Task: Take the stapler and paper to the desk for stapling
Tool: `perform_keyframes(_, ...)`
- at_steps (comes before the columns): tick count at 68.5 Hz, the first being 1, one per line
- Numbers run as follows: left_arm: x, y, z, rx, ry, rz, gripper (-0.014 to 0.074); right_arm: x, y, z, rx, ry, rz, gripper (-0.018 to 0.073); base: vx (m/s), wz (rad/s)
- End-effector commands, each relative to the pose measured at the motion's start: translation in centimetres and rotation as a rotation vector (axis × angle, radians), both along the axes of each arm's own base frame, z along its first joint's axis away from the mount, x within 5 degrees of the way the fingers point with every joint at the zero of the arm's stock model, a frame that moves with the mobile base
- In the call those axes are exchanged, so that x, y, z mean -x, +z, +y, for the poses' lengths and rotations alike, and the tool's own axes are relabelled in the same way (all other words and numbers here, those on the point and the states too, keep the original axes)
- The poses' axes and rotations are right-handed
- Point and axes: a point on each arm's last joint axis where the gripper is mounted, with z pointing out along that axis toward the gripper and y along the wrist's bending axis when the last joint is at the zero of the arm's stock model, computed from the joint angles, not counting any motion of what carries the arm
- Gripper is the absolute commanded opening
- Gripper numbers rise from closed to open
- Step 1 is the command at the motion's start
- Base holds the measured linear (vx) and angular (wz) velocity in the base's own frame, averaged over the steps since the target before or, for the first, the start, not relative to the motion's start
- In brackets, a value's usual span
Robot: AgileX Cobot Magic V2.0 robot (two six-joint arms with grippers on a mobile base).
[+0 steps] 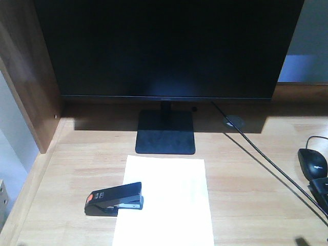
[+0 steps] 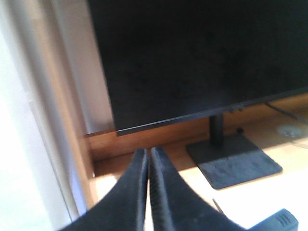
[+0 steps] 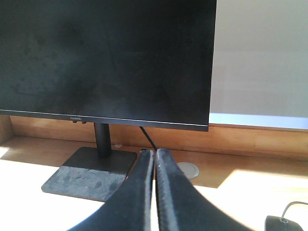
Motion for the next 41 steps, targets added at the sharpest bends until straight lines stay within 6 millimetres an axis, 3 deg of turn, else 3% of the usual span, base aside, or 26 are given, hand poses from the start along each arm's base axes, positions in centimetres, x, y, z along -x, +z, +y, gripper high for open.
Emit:
perform_keyframes(1,0.5,0.2,0.3,0.061,0.042,-0.082,-0.0006,0.0,1.0,0.3,0.021,0.029,-0.045,-0.001,0.0,0.0)
perform_keyframes(18,1.6,-3.7,1.0,0.067,0.148,-0.11,-0.0006,0.0,1.0,0.3,0.021,0.03,-0.046,-0.001,0.0,0.0)
perform_keyframes(33,0.7,-7.7,1.1,0.131,0.181,-0.029,-0.0006,0.0,1.0,0.3,0.021,0.03,-0.046,-0.001,0.0,0.0)
perform_keyframes(41,0.4,-9.0,1.2,0.137,0.185,-0.047,-0.0006,0.0,1.0,0.3,0.02,0.029,-0.045,-0.001,0.0,0.0)
